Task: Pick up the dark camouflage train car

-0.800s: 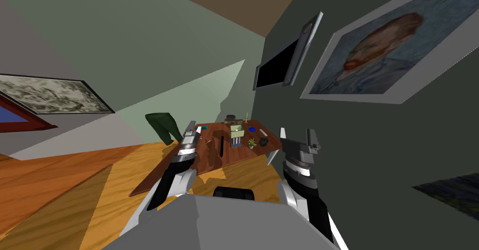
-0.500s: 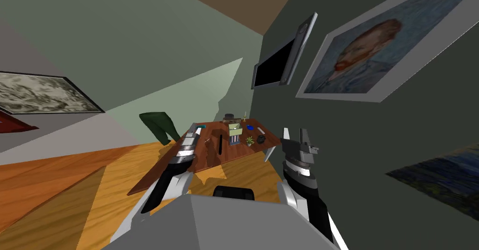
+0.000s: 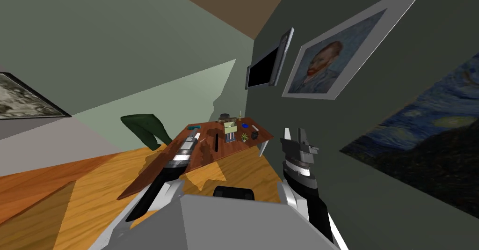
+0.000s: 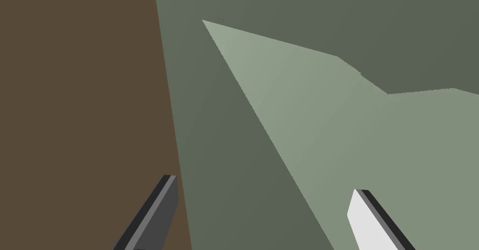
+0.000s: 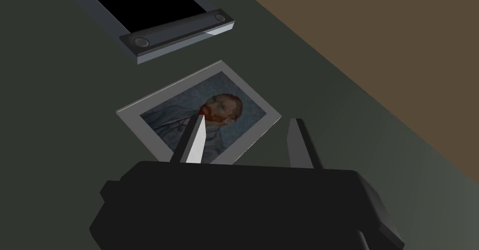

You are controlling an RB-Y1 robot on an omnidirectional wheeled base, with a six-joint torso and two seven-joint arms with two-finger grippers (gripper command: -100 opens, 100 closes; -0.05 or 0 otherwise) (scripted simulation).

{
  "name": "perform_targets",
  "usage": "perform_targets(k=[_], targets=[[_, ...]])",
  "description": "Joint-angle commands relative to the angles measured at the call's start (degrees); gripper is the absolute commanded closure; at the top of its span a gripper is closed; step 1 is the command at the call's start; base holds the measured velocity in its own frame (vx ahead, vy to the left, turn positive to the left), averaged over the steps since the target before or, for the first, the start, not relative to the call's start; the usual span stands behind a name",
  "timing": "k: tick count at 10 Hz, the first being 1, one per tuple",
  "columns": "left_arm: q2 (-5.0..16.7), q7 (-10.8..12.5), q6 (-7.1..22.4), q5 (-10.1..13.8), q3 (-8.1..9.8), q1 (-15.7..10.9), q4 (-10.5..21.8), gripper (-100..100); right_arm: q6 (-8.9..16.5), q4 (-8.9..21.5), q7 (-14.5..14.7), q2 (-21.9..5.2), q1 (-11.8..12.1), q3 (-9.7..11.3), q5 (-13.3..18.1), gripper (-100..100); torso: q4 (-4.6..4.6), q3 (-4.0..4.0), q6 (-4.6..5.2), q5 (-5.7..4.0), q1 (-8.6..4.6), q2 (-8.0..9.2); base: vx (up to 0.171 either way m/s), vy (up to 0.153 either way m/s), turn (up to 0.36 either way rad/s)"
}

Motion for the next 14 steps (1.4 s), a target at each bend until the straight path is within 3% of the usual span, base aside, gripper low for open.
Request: perform_targets(k=[1,2,3,4,5,6,7,8,9,10,11,12,13,14], targets=[[2.86,-0.42,0.61,2.28,0.16,1.66,2.10,-100,0.00,0.00,0.00,0.00,0.00,0.00,0.00,0,0.00,0.00,0.00,0.00,0.00,0.00,-0.088,-0.038,-0.358],[3.80,-0.42,0.61,2.28,0.16,1.66,2.10,-100,0.00,0.00,0.00,0.00,-0.01,0.00,0.00,0,0.01,0.03,0.01,0.00,0.01,0.06,-0.071,-0.024,-0.093],[6.12,-0.71,1.23,4.03,0.21,2.75,3.54,-100,0.00,0.00,0.00,0.00,0.01,-0.01,0.00,0,0.01,0.01,-0.04,0.01,0.05,0.01,-0.067,-0.031,-0.161],[6.38,-0.71,1.23,4.03,0.21,2.75,3.54,-100,0.00,0.00,0.00,0.00,0.00,0.00,0.00,0,0.00,-0.01,0.00,0.01,0.04,-0.01,-0.049,-0.028,-0.137],[8.39,-1.01,1.94,5.92,0.20,3.84,5.07,-100,0.00,0.00,0.00,0.00,0.01,-0.01,0.00,0,-0.01,-0.03,-0.02,0.01,0.05,-0.07,-0.052,-0.037,-0.221],[9.04,-1.01,1.94,5.92,0.20,3.84,5.07,-100,0.00,0.00,0.00,0.00,0.00,0.00,0.00,0,-0.01,-0.03,-0.01,0.01,0.04,-0.06,-0.047,-0.024,-0.135],[11.41,-1.33,2.75,7.96,0.12,4.92,6.70,-100,0.00,0.00,0.00,0.00,0.01,-0.01,0.00,0,-0.01,-0.05,-0.02,0.02,0.08,-0.10,-0.048,-0.026,-0.280],[11.77,-1.33,2.75,7.96,0.12,4.92,6.70,-100,0.00,0.00,0.00,0.00,0.00,0.00,0.00,0,-0.02,-0.05,0.01,0.02,0.09,-0.10,-0.038,-0.014,-0.128],[13.98,-1.66,3.65,10.13,-0.03,5.96,8.42,-100,0.00,0.00,0.00,0.00,0.01,-0.01,0.00,0,-0.02,-0.06,-0.04,0.02,0.12,-0.12,-0.035,-0.019,-0.293],[14.55,-1.66,3.65,10.13,-0.03,5.96,8.42,-100,0.00,0.00,0.00,-0.01,0.00,0.00,0.00,0,-0.03,-0.08,0.01,0.03,0.12,-0.14,-0.034,-0.010,-0.134],[16.69,-2.00,4.66,12.42,-0.26,6.96,10.21,-100,0.00,0.00,0.00,-0.01,0.02,-0.01,0.00,0,-0.03,-0.08,-0.05,0.03,0.15,-0.15,-0.035,-0.018,-0.238],[17.36,-2.00,4.66,12.42,-0.26,6.96,10.21,-100,0.00,0.00,0.00,-0.01,0.01,-0.01,0.00,0,-0.03,-0.08,0.00,0.03,0.14,-0.14,-0.032,-0.012,-0.149],[19.31,-2.35,5.77,14.84,-0.58,7.90,12.06,-100,0.00,0.00,0.00,-0.01,0.01,-0.01,0.00,0,-0.03,-0.08,-0.04,0.03,0.15,-0.15,-0.033,-0.017,-0.337],[20.17,-2.35,5.77,14.84,-0.58,7.90,12.06,-100,0.00,0.00,0.00,-0.01,0.00,-0.01,0.00,0,-0.03,-0.08,0.00,0.03,0.15,-0.14,-0.027,-0.006,-0.163]])
